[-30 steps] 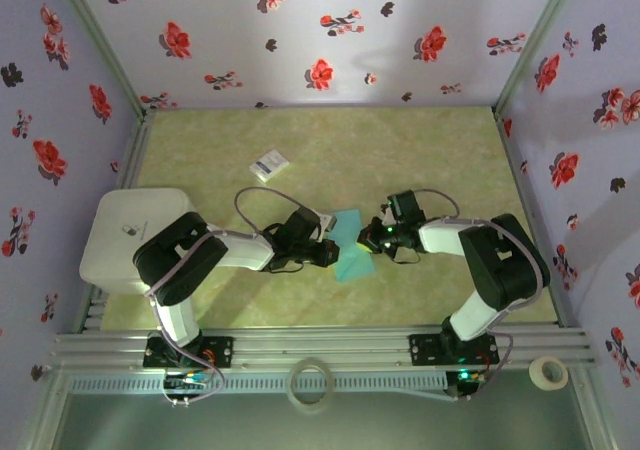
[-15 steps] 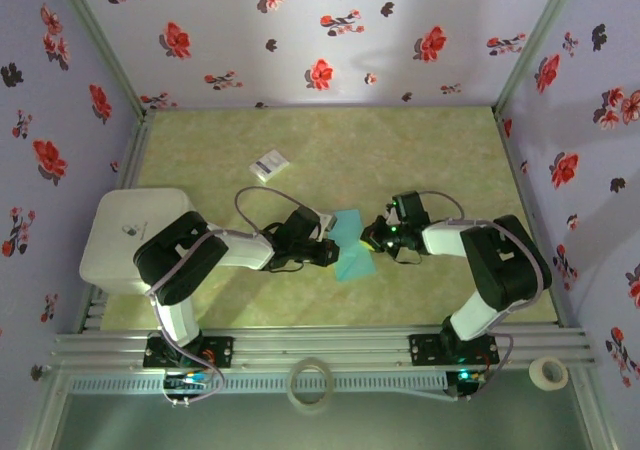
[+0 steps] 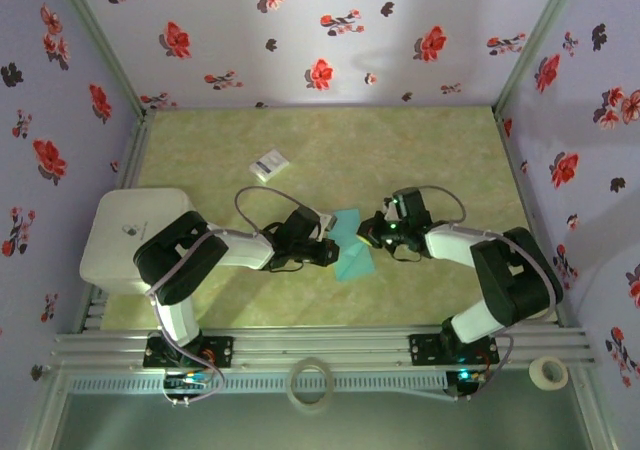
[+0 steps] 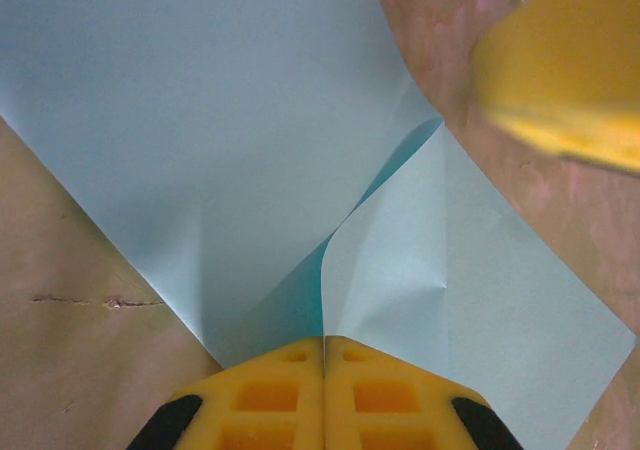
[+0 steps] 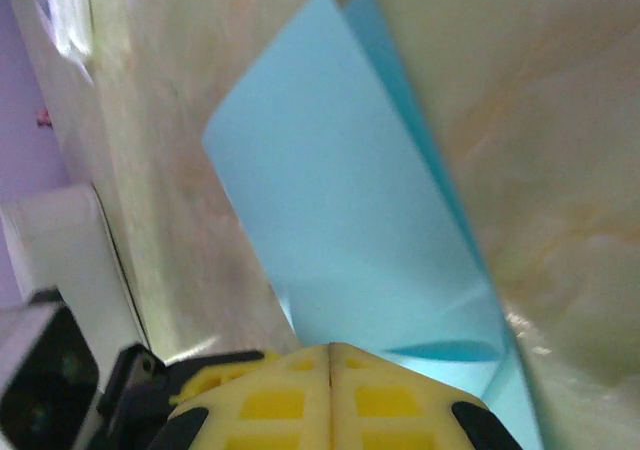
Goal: Fold a paper plane with a square sheet of paper (pick it up from the middle)
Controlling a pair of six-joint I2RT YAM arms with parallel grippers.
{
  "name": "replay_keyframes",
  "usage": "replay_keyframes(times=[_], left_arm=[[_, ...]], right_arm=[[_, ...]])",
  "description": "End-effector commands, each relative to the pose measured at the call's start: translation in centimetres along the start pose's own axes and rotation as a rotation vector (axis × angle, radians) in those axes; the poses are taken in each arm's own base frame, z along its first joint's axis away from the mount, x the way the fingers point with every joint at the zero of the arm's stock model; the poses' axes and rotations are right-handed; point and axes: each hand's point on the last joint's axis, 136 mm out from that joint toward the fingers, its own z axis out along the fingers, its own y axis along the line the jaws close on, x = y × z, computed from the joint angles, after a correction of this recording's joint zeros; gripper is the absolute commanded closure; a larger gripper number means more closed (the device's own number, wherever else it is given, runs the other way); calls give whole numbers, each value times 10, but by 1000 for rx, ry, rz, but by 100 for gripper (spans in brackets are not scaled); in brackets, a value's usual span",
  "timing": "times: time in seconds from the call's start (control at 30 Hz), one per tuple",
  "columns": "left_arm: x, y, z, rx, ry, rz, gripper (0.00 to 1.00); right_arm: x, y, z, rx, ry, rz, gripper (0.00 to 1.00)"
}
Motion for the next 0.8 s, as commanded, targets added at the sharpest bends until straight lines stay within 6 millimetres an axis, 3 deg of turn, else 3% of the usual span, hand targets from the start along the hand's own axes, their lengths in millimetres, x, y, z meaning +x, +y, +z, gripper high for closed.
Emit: replay_keyframes(times=[0.0, 0.3, 0.5, 0.67, 0.77], left_arm=[[20, 20, 4, -64, 78, -9, 94], [21, 20, 4, -63, 80, -8, 94], [9, 11, 1, -42, 56, -4, 91], [-11, 0, -12, -36, 7, -14, 73], [-20, -3, -27, -60, -28, -26, 67]], right_arm=[[24, -9, 10, 13, 97, -8, 93], [33, -42, 15, 126, 105, 25, 96], [37, -68, 14, 205, 78, 62, 97], [36, -65, 13, 196, 47, 87, 98], [34, -62, 9, 185, 17, 101, 98]])
